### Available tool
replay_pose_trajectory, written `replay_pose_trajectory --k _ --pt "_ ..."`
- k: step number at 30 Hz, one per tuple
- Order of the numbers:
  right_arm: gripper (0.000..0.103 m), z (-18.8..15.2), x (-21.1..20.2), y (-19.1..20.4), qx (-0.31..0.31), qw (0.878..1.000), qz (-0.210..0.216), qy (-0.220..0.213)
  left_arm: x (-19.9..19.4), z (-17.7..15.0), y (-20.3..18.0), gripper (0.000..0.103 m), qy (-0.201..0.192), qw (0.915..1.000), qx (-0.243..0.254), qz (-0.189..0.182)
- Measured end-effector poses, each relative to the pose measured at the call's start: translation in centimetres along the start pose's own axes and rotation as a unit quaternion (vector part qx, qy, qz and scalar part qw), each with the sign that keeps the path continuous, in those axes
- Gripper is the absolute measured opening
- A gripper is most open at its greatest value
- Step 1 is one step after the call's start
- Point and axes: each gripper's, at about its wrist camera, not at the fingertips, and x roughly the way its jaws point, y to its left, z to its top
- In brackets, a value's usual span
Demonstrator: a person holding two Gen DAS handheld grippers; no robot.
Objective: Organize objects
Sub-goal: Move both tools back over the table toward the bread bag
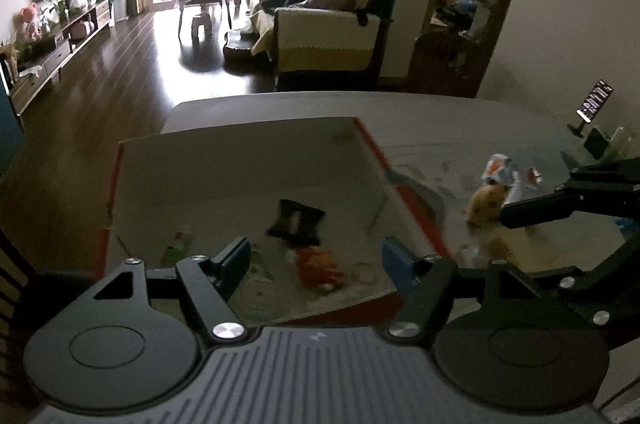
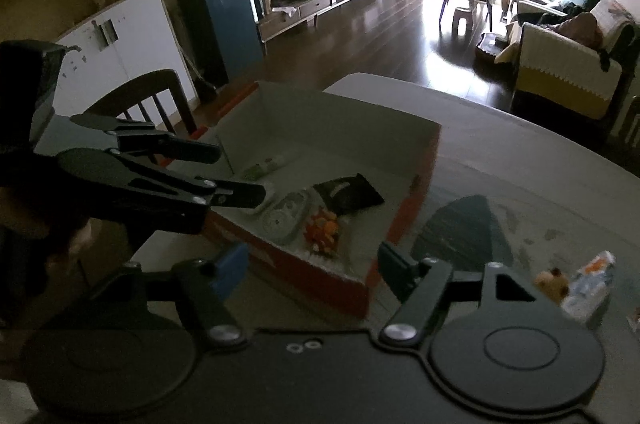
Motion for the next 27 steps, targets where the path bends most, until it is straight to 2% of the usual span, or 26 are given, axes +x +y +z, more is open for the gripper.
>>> replay_pose_trajectory --k 3,6,11,22,24,25,27 --pt "0.077 -1.1 -1.4 -1.2 0.005 1.000 -0.003 -0.005 -0.4 -0.2 -2.0 0.072 -0.001 1.0000 0.004 -0.004" --pt "0.078 -2.4 -2.7 -2.6 0.014 1.000 -0.006 -0.008 -0.6 -0.5 -4.1 0.078 -0.001 0.9999 0.010 -0.011" --pt "0.079 -4.6 -4.9 -5.2 0.026 0.999 -0.020 -0.011 -0.3 -0.9 -7.5 0.083 0.000 0.9995 0.010 -0.028" --pt "0.079 -10.3 -8.0 -12.2 0.060 0.996 -0.060 0.005 2.7 -2.2 -14.7 0.091 0.008 0.9990 0.016 -0.040" --pt "0.079 -11.2 -8.3 -13.6 0.068 0.995 -0.068 0.009 3.4 -2.4 -16.0 0.096 0.008 0.9992 0.022 -0.034" --pt "0.079 -11.5 -8.4 -14.2 0.071 0.995 -0.072 0.011 3.7 -2.5 -16.6 0.103 0.008 0.9992 0.025 -0.031" --pt "0.079 -12.2 -8.5 -15.4 0.075 0.994 -0.080 0.016 4.3 -2.7 -17.8 0.103 0.003 0.9989 0.031 -0.035"
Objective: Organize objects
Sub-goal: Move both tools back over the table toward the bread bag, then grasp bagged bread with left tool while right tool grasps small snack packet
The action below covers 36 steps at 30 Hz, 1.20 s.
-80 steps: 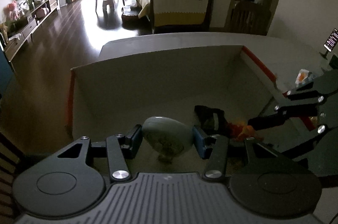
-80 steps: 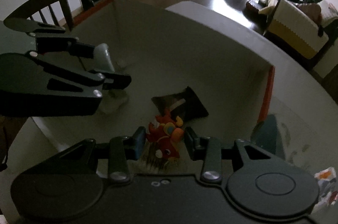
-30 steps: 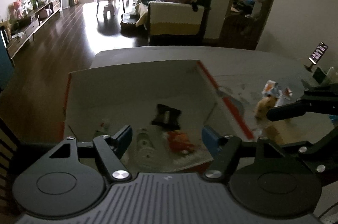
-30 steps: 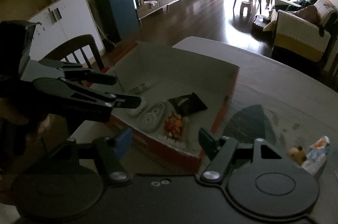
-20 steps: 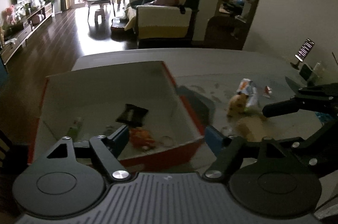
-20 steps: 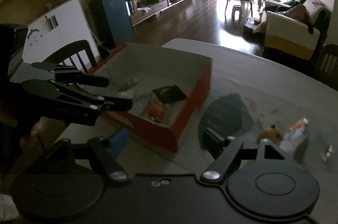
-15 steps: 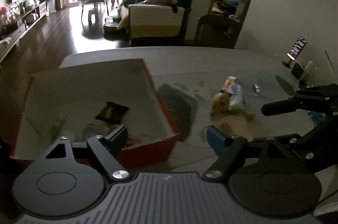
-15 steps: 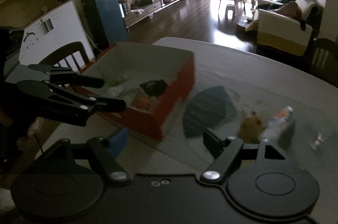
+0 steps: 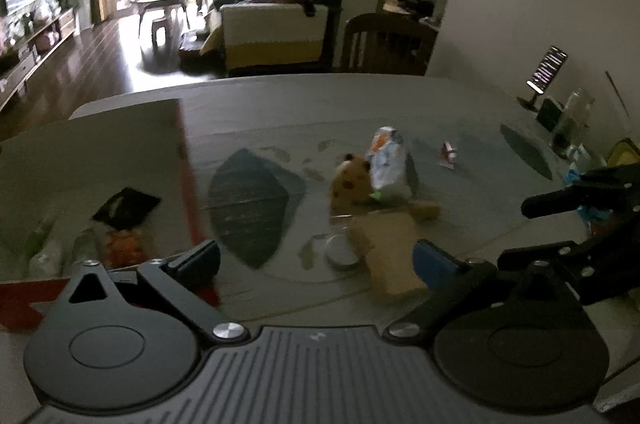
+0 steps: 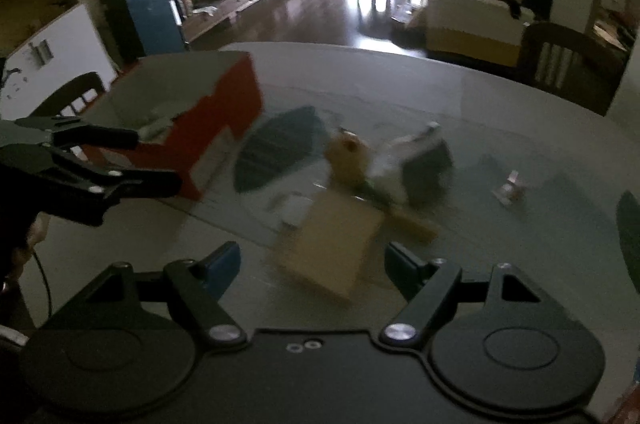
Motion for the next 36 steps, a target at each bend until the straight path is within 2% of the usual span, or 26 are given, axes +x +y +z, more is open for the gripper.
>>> replay_pose_trajectory --k 10,16,29,36 --pt "0.079 -0.7 2.4 -5.8 0.012 0.999 -0.028 0.024 4.7 -0.6 -5.0 0.103 0.039 0.9990 0.020 -0.012" --pt "0.079 0.1 5.3 -8.3 0.004 0.998 -0.035 0.046 7.6 -1.2 -7.2 0.103 0.051 0.9985 0.019 -0.002" --pt "0.079 1.7 10.5 -9.6 -0.050 0.995 -0.023 0.084 12.5 -2.6 -11.6 0.103 0.084 0.9949 0.031 0.045" --pt "0.079 2.1 12.8 -9.2 -0.084 0.990 -0.011 0.109 14.2 -2.8 -12.3 0.103 0.094 0.9924 0.027 0.074"
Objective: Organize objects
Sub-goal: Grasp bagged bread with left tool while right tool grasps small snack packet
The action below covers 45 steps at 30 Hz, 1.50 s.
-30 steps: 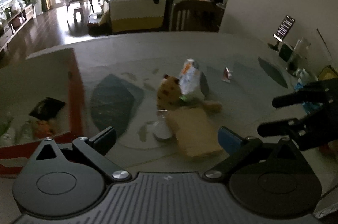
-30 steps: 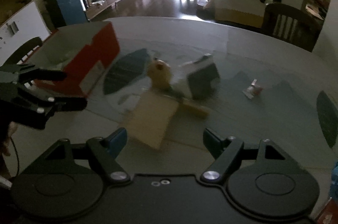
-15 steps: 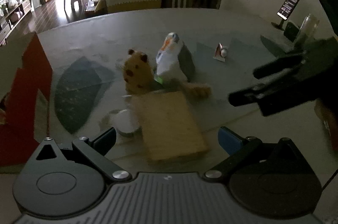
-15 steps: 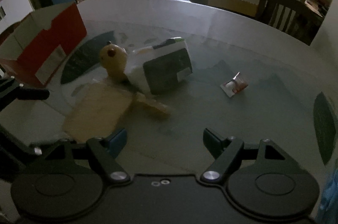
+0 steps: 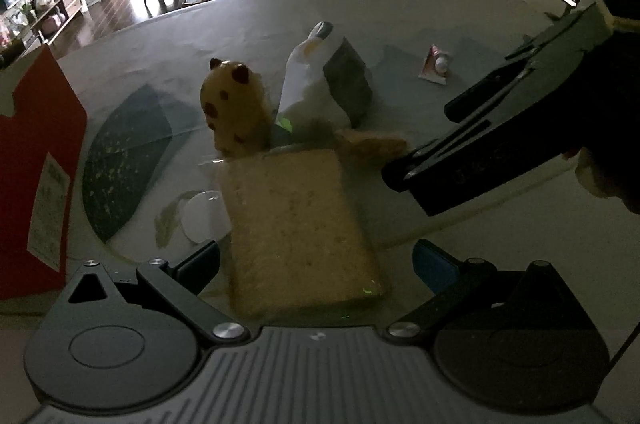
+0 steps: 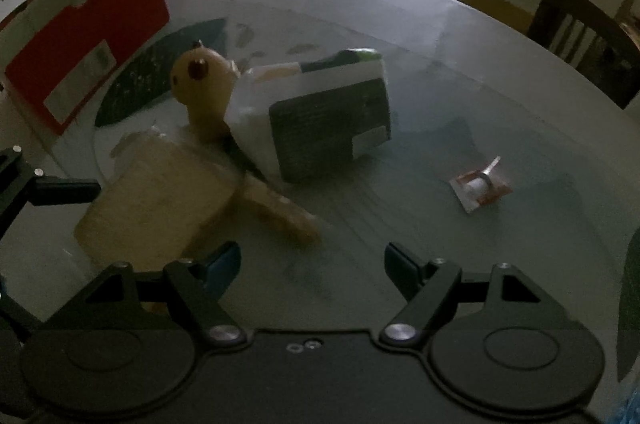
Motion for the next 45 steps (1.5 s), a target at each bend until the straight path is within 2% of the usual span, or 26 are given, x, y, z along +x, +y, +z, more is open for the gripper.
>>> replay_pose_trajectory --k 5,11,12,14,17,22,28,33,45 --pt "0.077 0.5 1.0 0.8 -0.025 1.000 0.002 0.004 0.7 -0.3 -0.4 0.103 0.000 0.9999 0.003 0.015" --pt "0.076 0.7 1.7 1.8 -0.054 0.999 0.001 0.000 0.7 -0.7 -0.4 0.103 -0.010 0.9998 -0.002 0.016" --pt "0.073 0.7 1.8 2.0 -0.058 0.998 0.000 -0.001 0.5 -0.8 -0.4 0.103 -0.013 0.9998 -0.005 0.016" --pt "0.060 0.8 1.9 2.1 -0.063 0.998 0.002 0.002 0.5 -0.9 -0.2 0.103 -0.016 0.9997 -0.010 0.018" --pt "0.056 0.9 1.9 2.3 -0.068 0.998 0.007 -0.002 0.4 -1.0 0.0 0.102 -0.015 0.9996 -0.013 0.020" --pt "0.039 0.7 1.6 2.4 -0.066 0.998 0.009 -0.006 0.2 -1.3 -0.1 0.102 -0.015 0.9996 -0.009 0.022" --pt "0.028 0.4 1.3 2.9 -0.054 0.999 0.004 -0.005 -0.2 -1.6 -0.2 0.087 -0.019 0.9997 0.003 0.017" --pt "0.022 -0.5 0.3 3.1 -0.019 1.000 0.012 -0.008 -0.9 -1.8 0.4 0.083 -0.024 0.9997 -0.002 0.006" --pt "0.022 -2.9 -3.2 3.8 0.107 0.993 0.053 -0.009 -2.9 -3.5 2.4 0.082 -0.039 0.9986 -0.014 -0.033"
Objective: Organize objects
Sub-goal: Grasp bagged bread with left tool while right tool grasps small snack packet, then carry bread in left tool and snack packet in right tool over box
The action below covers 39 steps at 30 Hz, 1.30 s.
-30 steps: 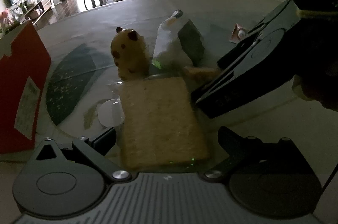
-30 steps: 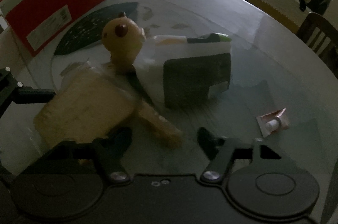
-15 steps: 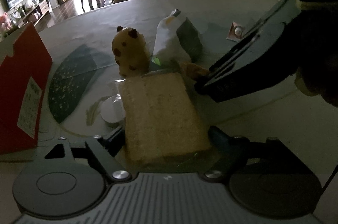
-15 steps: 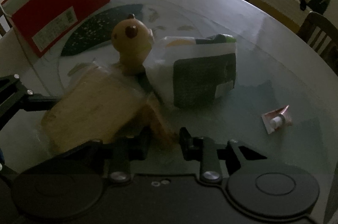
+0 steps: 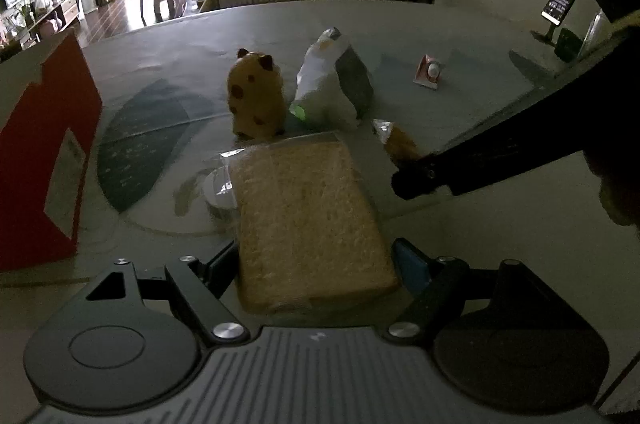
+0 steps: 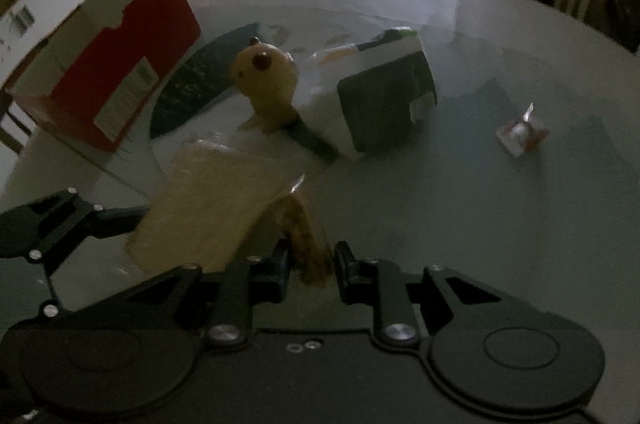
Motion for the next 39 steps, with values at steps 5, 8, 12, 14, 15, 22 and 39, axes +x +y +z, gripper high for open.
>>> replay_pose_trajectory --k 5,8,12,14,15,22,39 --pt "0.022 -0.6 -1.6 1.2 0.027 1.000 0.009 -0.005 -1.8 -0.5 1.2 0.082 -0.014 0.9998 -0.008 -0.009" --pt "0.022 -0.8 -2.6 2.1 0.037 0.999 0.012 -0.008 -3.1 -0.7 2.1 0.082 -0.024 0.9996 -0.012 -0.012" --pt "0.022 -0.6 -3.7 3.7 0.042 0.999 0.011 -0.018 -4.8 -0.7 3.4 0.082 -0.039 0.9990 -0.015 -0.012" --pt "0.022 -0.3 -4.1 4.5 0.048 0.999 0.011 -0.024 -5.7 -0.7 4.2 0.082 -0.050 0.9986 -0.016 -0.012" --pt "0.022 -0.2 -4.4 4.9 0.050 0.998 0.010 -0.027 -6.1 -0.7 4.5 0.082 -0.055 0.9984 -0.013 -0.010" --pt "0.022 1.0 -5.4 8.1 0.058 0.997 0.010 -0.043 -9.1 -0.2 7.9 0.082 -0.076 0.9969 -0.019 -0.008" --pt "0.022 6.8 -3.6 18.5 0.039 0.996 0.039 -0.072 -13.8 0.5 18.0 0.082 -0.094 0.9946 -0.043 -0.001"
